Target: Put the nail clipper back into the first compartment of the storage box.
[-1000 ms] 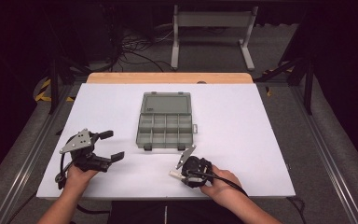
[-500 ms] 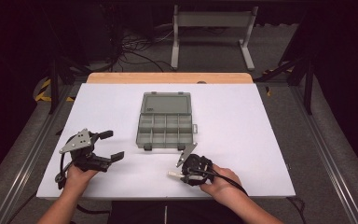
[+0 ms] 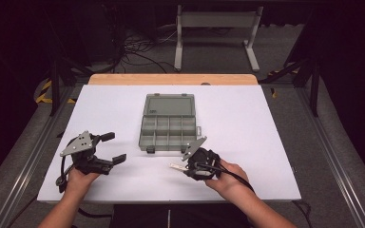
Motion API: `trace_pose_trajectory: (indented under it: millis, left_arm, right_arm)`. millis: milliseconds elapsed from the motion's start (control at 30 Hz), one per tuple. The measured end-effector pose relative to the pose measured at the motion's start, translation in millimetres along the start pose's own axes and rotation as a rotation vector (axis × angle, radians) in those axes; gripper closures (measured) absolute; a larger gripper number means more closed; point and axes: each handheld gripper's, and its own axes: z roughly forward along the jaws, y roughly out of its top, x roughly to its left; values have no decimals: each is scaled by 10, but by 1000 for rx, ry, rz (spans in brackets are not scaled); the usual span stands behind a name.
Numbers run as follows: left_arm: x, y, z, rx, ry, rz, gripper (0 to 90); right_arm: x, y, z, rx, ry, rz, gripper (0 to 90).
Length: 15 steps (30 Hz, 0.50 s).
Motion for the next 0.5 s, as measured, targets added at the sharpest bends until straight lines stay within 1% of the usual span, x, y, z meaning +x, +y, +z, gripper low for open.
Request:
trace_pose_trajectory:
  millis: [133, 200, 300, 333, 367, 500]
  left_arm:
    - [1, -3, 3, -3, 0, 2, 66]
    - [0, -8, 1, -8, -2, -7, 64]
    - [8, -9, -4, -10, -3, -5, 64]
    - [7, -11, -4, -13, -3, -10, 63]
    - [13, -11, -4, -13, -2, -9, 60]
    - [18, -13, -4, -14, 1, -7, 55]
  right_arm:
    - [-36, 50, -66, -23, -14, -3, 783]
    - [-57, 72, -97, -35, -23, -2, 783]
    - [-79, 97, -132, -45, -27, 2, 783]
    - [-88, 109, -148, -50, -31, 1, 783]
    - [-109, 132, -176, -62, -33, 0, 783]
    - [-140, 176, -222, -71, -38, 1, 783]
